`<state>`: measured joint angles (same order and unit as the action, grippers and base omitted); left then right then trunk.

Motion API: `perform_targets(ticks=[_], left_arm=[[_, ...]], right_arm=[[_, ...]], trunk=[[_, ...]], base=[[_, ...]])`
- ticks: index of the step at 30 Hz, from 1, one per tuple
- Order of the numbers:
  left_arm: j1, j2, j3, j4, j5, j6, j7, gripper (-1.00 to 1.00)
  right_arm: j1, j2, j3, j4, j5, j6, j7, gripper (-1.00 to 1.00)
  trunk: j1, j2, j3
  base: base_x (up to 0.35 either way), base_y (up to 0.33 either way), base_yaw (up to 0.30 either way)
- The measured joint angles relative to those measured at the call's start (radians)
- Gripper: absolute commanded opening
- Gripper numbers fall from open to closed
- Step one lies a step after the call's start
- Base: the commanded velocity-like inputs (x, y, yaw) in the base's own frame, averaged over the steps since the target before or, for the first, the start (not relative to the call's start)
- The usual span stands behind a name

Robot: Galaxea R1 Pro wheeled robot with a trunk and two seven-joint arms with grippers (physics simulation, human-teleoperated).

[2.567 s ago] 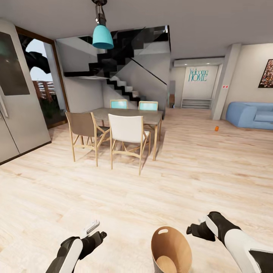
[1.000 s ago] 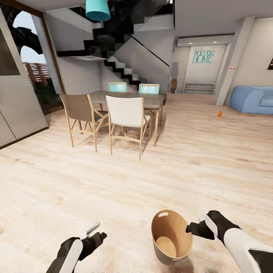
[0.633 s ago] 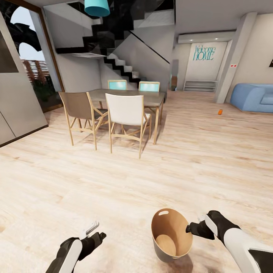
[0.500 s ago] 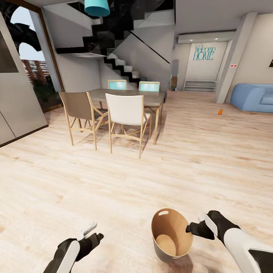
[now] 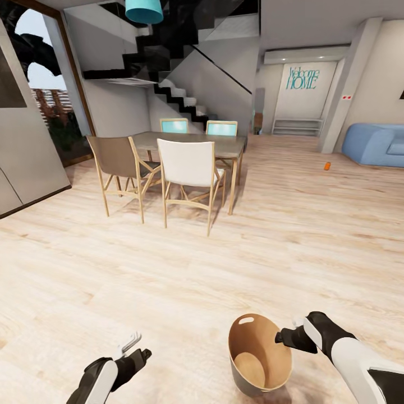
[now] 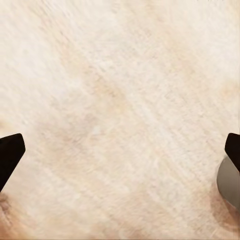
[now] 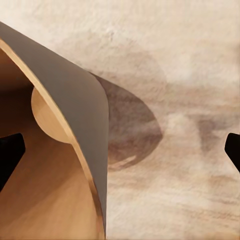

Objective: Put the three can of soda from the living room inside the tash can in the kitchen.

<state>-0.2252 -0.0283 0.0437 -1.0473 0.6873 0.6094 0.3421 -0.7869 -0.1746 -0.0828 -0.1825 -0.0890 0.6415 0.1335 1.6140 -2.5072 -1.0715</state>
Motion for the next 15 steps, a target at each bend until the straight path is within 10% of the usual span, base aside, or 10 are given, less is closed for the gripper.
perform_targets(ticks=[15], left_arm=[[-0.006, -0.025, 0.005, -0.013, 0.009, 0.003, 0.003, 1.00]], right_arm=[[0.000, 0.000, 0.000, 0.000, 0.000, 0.000, 0.000, 1.00]], trunk=[[0.006, -0.003, -0.054]], base=[[0.001, 0.000, 0.000]])
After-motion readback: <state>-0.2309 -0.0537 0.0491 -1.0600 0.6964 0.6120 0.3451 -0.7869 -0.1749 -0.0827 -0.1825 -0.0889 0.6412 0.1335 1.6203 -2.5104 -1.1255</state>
